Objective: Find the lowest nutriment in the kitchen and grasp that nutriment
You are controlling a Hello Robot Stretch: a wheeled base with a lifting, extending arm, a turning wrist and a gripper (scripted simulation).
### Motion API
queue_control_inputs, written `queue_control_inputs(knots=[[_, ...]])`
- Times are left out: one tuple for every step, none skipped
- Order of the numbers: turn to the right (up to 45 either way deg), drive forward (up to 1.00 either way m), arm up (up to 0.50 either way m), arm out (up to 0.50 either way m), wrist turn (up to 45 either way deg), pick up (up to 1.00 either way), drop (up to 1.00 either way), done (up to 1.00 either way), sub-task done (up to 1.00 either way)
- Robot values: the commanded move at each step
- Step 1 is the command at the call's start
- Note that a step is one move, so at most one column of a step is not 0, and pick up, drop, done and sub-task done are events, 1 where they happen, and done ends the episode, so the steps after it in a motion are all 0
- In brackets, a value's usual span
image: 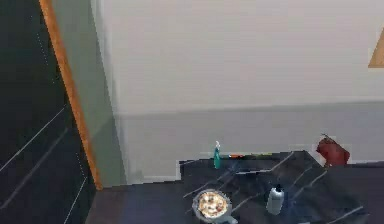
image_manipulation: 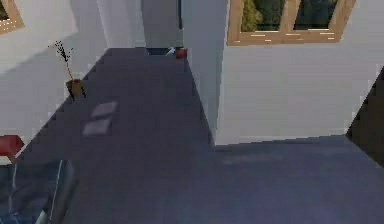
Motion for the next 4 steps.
queue_control_inputs(knots=[[-45.0,0.0,0.0,0.0,0.0,0.0,0.0,0.0,0.0],[-30.0,0.0,0.0,0.0,0.0,0.0,0.0,0.0,0.0],[45.0,0.0,0.0,0.0,0.0,0.0,0.0,0.0,0.0],[12.0,0.0,0.0,0.0,0.0,0.0,0.0,0.0,0.0]])
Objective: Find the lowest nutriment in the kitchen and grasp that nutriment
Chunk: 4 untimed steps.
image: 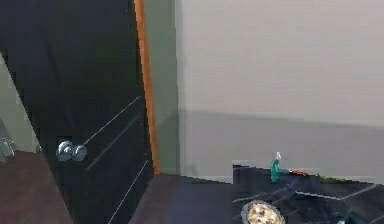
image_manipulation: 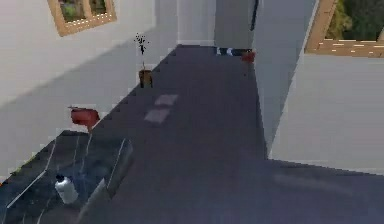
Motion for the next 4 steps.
queue_control_inputs(knots=[[0.0,0.5,0.0,0.0,0.0,0.0,0.0,0.0,0.0],[-33.0,0.0,0.0,0.0,0.0,0.0,0.0,0.0,0.0],[0.0,0.0,0.36,0.0,0.0,0.0,0.0,0.0,0.0],[0.0,0.0,0.0,0.14,0.0,0.0,0.0,0.0,0.0]])
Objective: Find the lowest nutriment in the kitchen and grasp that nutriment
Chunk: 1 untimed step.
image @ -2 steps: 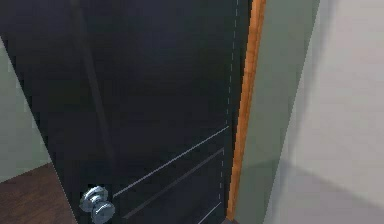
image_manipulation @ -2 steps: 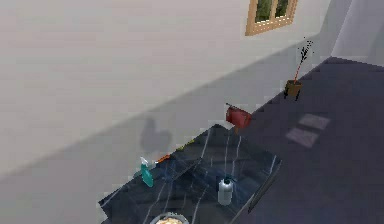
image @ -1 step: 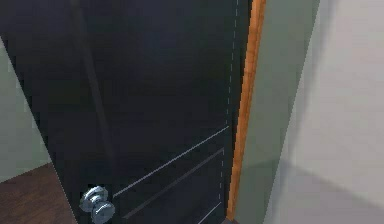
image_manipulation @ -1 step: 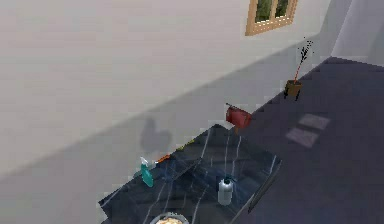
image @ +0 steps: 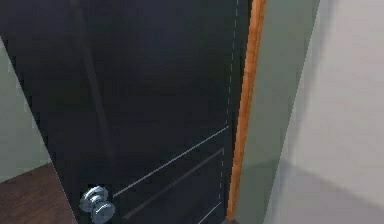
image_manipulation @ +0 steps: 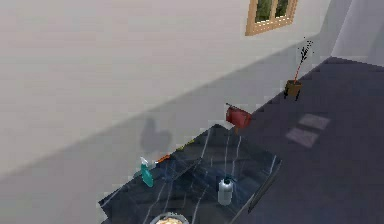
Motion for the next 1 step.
queue_control_inputs(knots=[[0.0,0.0,0.0,0.0,45.0,0.0,0.0,0.0,0.0]])
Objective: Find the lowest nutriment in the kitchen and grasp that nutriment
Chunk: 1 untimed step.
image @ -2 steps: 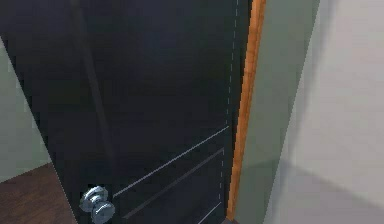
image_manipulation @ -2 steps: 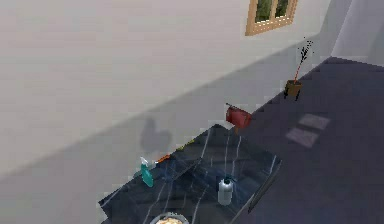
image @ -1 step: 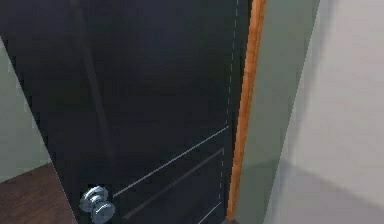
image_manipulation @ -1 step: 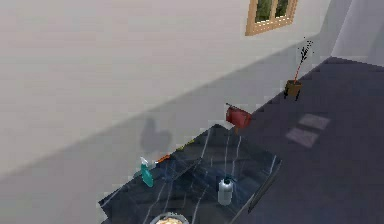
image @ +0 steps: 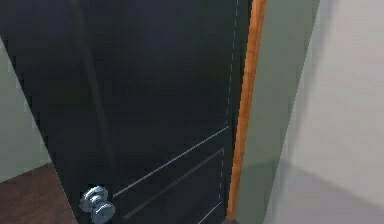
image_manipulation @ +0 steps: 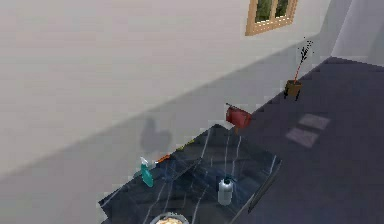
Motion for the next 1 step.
queue_control_inputs(knots=[[0.0,0.0,0.0,0.0,45.0,0.0,0.0,0.0,0.0]])
